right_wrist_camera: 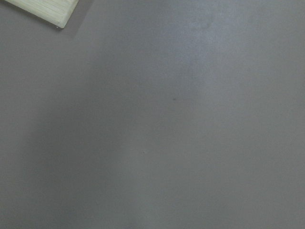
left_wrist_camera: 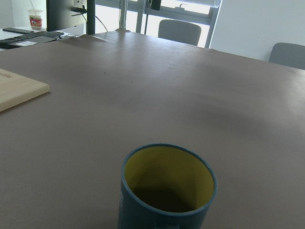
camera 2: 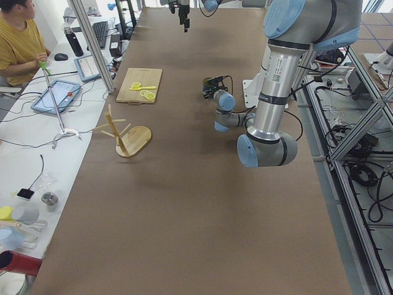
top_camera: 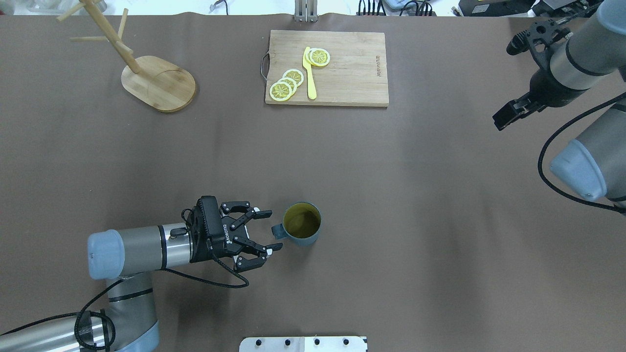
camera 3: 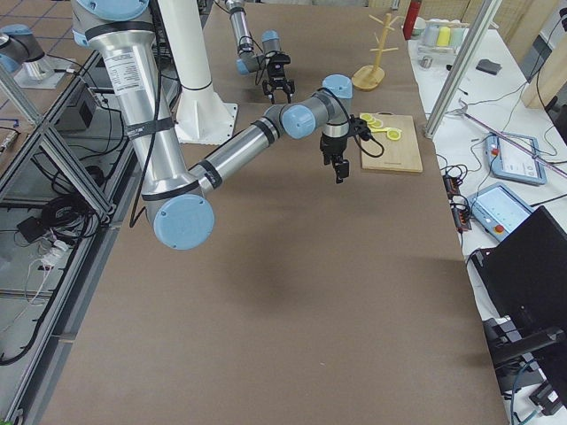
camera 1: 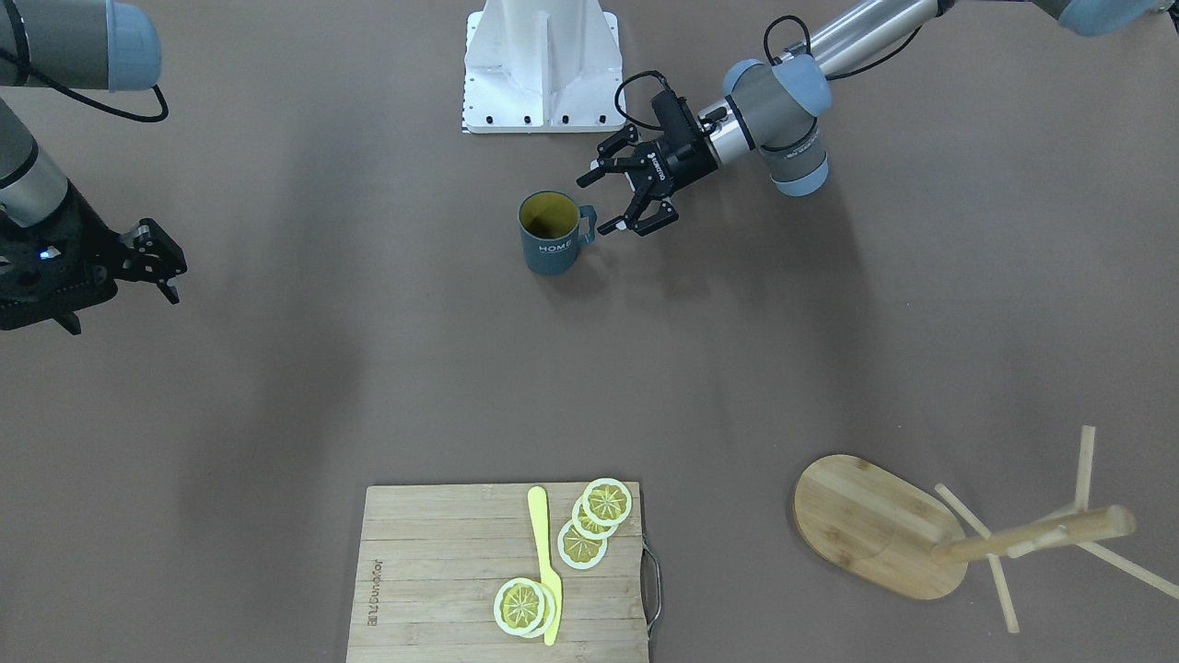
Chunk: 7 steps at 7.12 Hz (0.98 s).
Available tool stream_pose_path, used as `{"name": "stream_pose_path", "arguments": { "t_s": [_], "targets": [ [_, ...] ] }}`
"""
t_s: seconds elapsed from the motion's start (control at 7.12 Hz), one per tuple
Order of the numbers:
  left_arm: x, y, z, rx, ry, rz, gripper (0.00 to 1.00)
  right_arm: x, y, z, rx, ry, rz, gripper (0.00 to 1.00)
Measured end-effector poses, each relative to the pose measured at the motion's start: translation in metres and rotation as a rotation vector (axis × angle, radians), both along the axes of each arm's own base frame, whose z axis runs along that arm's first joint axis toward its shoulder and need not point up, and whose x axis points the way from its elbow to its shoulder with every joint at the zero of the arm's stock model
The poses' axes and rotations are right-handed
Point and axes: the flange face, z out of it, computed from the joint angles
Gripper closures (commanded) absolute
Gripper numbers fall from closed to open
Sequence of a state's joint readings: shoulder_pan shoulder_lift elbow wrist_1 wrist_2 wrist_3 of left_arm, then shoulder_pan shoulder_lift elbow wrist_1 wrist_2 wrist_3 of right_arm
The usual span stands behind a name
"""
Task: Hang cup on storage rack
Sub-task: 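Close the left gripper on the blue mug's rim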
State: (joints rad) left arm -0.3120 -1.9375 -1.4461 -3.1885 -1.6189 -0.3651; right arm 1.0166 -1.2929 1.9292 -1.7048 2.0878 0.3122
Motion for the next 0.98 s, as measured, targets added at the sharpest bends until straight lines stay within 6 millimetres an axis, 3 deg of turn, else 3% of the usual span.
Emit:
{"name": "stream_pose_path", "arguments": {
  "t_s": [0.56,0.98],
  "targets": [
    [0.0054,0.0034,0.005,-0.005,-0.011,0.008,0.43,-0.0001,0.0011,0.0011,-0.004,-0.005,-0.003,0.0],
    [0.0066,0.006,0.0044,-0.005,-0.008,0.015,0.9,0.0002,0.0014,0.0018,-0.007,-0.006,-0.003,0.0]
  ]
}}
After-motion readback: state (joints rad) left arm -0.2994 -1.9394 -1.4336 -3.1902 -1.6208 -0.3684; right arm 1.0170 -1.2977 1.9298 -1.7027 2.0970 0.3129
